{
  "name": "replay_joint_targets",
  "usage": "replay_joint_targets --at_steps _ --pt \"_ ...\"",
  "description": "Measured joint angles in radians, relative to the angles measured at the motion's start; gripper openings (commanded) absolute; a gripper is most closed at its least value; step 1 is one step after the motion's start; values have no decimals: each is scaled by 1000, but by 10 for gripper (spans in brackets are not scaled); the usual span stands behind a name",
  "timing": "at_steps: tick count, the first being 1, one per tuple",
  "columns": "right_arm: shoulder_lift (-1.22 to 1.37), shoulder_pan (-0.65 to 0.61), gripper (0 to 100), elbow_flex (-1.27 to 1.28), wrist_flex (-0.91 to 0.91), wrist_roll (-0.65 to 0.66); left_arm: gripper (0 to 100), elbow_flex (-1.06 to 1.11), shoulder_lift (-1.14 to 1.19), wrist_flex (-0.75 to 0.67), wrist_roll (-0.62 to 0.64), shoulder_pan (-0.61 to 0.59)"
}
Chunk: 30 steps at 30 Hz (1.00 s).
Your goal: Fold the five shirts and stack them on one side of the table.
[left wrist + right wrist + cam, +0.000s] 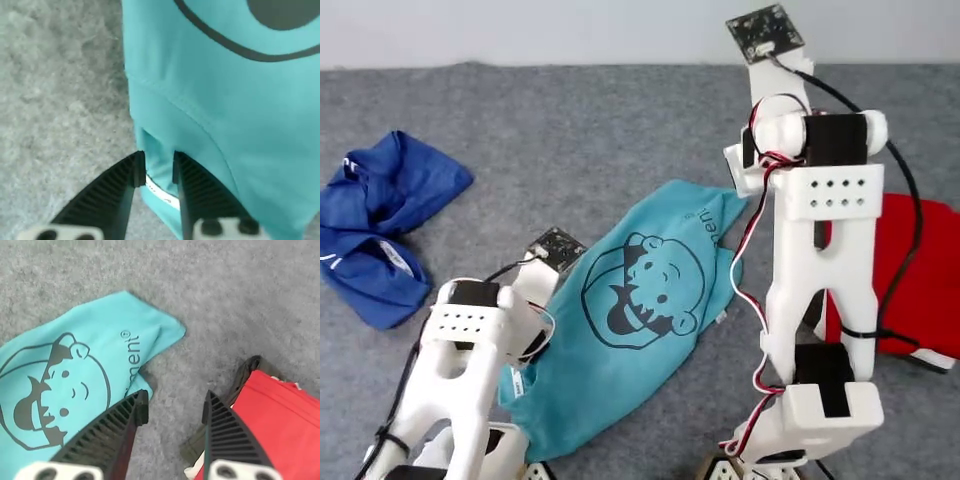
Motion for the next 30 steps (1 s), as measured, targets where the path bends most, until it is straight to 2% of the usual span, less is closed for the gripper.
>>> replay_joint_targets --at_steps 6,12,16,20,23,27,30 --pt "0 0 184 11 0 0 106 0 0 23 0 17" --pt "0 0 184 11 0 0 103 34 0 44 -2 95" --pt "0 0 184 11 0 0 100 110 0 -63 -5 106" --pt "0 0 184 11 0 0 91 186 -2 -241 -9 101" --pt "0 0 184 11 0 0 11 195 -2 -351 -9 60" --pt "0 0 184 11 0 0 12 199 0 -436 -5 -23" --pt "0 0 184 14 0 0 12 189 0 -443 -3 -81"
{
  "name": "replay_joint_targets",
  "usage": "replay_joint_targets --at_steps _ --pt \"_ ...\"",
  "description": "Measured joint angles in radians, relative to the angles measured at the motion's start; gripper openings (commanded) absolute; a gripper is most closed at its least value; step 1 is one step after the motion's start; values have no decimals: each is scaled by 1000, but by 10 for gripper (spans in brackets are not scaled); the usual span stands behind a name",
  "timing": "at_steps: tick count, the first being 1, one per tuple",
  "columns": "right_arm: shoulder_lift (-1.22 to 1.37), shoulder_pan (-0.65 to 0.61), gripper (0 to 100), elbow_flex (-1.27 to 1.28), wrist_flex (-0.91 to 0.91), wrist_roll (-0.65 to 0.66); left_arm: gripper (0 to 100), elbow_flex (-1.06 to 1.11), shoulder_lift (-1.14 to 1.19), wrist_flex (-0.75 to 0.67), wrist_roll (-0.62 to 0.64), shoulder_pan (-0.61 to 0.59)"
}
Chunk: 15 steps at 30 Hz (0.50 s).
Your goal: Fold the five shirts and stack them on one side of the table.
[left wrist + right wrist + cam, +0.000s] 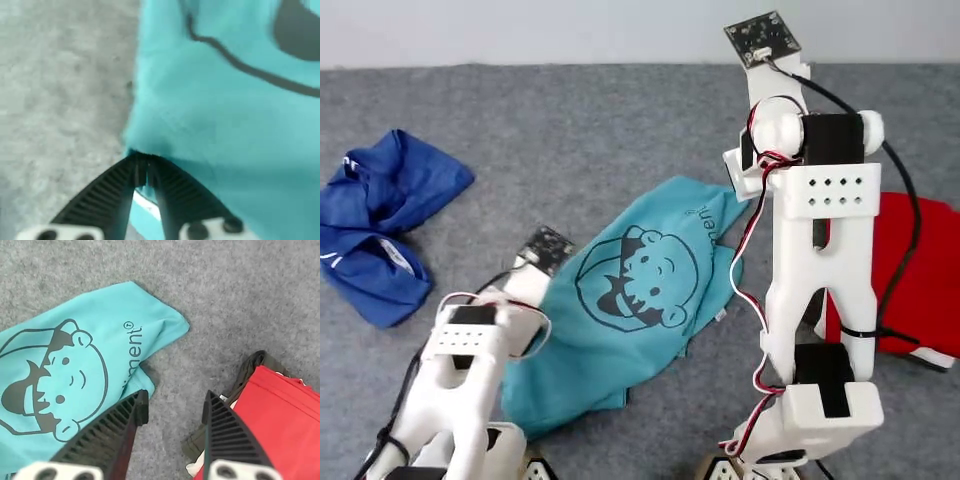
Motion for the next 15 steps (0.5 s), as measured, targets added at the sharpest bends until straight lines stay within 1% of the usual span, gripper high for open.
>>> replay_joint_targets --at_steps 6,11,13,15 --pt "0 0 184 0 0 0 12 -172 0 31 86 -86" --pt "0 0 184 0 0 0 21 -256 0 -18 178 -126" --pt "0 0 184 0 2 0 51 -276 2 35 206 -118" --pt "0 0 184 0 2 0 90 -305 2 153 209 -78"
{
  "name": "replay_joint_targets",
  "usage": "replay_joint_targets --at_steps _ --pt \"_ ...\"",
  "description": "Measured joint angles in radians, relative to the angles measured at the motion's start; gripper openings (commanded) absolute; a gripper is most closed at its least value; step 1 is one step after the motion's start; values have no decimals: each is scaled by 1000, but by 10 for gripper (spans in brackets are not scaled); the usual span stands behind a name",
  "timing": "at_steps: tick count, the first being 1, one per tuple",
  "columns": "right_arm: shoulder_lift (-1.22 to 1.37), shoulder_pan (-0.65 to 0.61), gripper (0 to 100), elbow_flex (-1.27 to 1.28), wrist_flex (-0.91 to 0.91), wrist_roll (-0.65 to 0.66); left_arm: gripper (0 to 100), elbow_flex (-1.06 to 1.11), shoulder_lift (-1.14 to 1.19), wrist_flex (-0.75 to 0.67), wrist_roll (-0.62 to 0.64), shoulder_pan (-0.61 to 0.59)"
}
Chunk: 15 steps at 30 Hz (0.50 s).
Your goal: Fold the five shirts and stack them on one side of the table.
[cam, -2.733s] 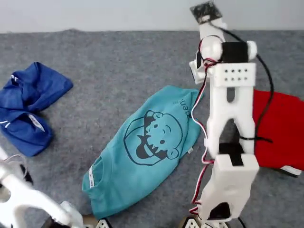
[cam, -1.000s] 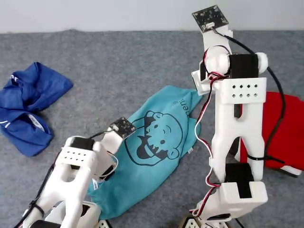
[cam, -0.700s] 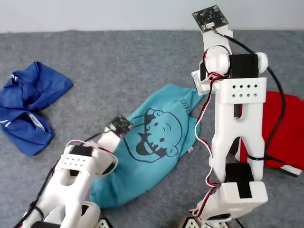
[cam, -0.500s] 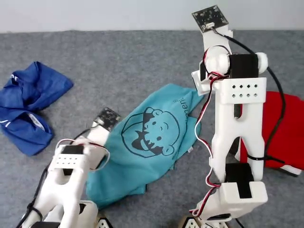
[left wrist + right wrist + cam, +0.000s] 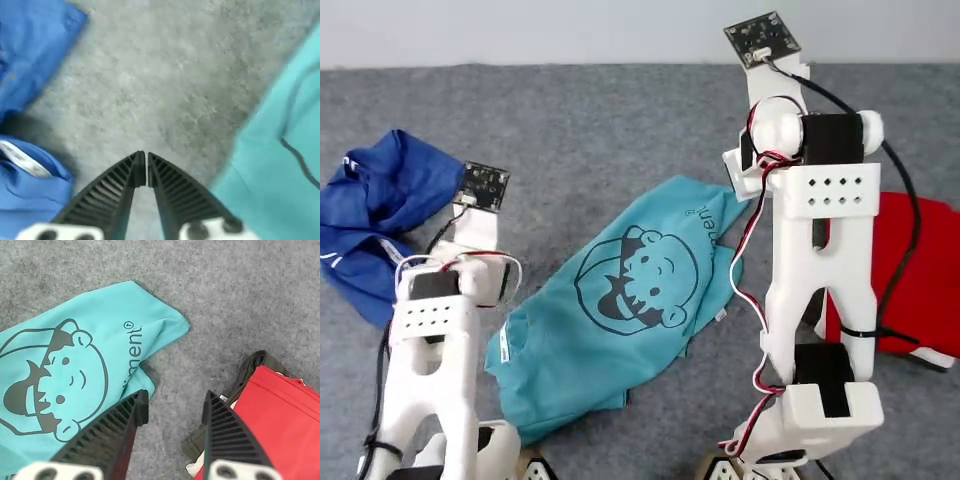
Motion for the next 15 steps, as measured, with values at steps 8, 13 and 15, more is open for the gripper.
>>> replay_joint_targets --at_steps 8,13,15 --pt "0 0 184 40 0 0 137 -35 2 316 -104 133" --pt "0 0 184 109 0 0 142 43 2 336 -115 235" --pt "0 0 184 109 0 0 138 97 2 336 -152 272"
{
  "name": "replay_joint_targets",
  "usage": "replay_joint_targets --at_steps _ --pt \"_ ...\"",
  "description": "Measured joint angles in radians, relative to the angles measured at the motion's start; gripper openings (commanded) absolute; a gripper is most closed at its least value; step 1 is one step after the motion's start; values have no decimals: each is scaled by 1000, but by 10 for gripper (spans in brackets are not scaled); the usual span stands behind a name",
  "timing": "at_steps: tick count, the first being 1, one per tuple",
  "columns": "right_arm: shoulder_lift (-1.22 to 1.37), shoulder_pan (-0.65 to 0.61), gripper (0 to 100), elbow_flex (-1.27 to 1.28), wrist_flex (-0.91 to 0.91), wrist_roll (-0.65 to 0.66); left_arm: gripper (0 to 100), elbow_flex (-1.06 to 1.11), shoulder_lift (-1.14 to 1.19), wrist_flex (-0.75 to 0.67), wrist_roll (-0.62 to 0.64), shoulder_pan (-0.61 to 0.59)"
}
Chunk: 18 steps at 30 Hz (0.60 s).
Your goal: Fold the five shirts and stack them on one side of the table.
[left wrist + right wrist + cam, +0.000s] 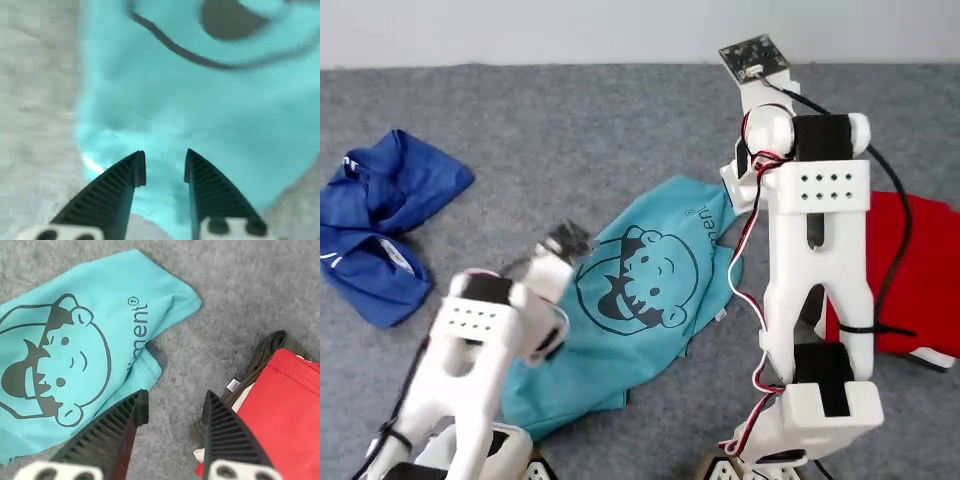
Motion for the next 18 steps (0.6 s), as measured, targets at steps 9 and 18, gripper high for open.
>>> replay_joint_targets --at_steps 9,18 --pt "-60 0 184 9 0 0 101 133 0 -112 -58 -32" --pt "-80 0 184 9 0 0 13 233 -2 -344 -58 -123"
